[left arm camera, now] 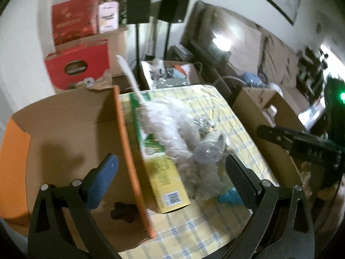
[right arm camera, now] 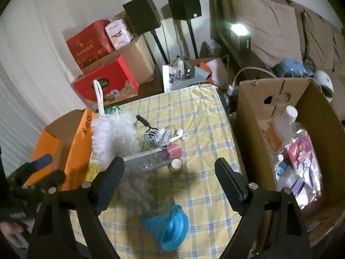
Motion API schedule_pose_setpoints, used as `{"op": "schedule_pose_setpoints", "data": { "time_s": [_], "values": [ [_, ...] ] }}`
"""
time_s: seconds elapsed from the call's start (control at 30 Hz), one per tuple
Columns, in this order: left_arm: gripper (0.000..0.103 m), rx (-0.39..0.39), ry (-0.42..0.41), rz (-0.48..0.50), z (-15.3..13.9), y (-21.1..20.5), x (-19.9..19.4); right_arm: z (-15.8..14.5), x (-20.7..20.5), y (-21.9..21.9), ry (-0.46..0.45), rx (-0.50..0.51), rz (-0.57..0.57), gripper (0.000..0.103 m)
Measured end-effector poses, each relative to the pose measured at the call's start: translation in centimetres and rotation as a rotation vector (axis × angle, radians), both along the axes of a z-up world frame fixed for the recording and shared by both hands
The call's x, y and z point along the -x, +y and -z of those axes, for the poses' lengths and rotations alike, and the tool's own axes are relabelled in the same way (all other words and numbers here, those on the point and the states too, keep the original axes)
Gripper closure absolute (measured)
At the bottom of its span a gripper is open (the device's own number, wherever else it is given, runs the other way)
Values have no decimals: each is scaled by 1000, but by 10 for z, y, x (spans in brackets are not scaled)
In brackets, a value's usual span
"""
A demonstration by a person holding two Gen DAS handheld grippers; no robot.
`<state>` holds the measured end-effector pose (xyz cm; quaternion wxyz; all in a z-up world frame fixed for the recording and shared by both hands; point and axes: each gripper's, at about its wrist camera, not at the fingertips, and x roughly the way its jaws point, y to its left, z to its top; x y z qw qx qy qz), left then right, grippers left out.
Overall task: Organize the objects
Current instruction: 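Lift the left tool out of the box toward the clear bottle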
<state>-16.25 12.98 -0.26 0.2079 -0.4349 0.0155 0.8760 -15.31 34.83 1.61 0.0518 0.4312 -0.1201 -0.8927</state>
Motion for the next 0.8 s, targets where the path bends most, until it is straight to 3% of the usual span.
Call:
{"op": "schedule_pose_setpoints", "data": {
  "time_s": [0.23, 0.53, 0.7, 0.8],
  "values": [
    [4, 11, -39, 84, 12, 32, 4, 12, 6, 12, -32, 36, 9, 23],
    [4, 198, 51, 196, 21, 78, 3, 17, 4, 30, -45, 61, 33, 23],
    [4, 249, 105, 209, 28, 89, -1, 22, 12, 32, -64, 51, 30, 23],
    [12, 282, 98, 220, 36, 94, 0, 28, 15, 30, -78, 57, 17, 23]
  ]
}}
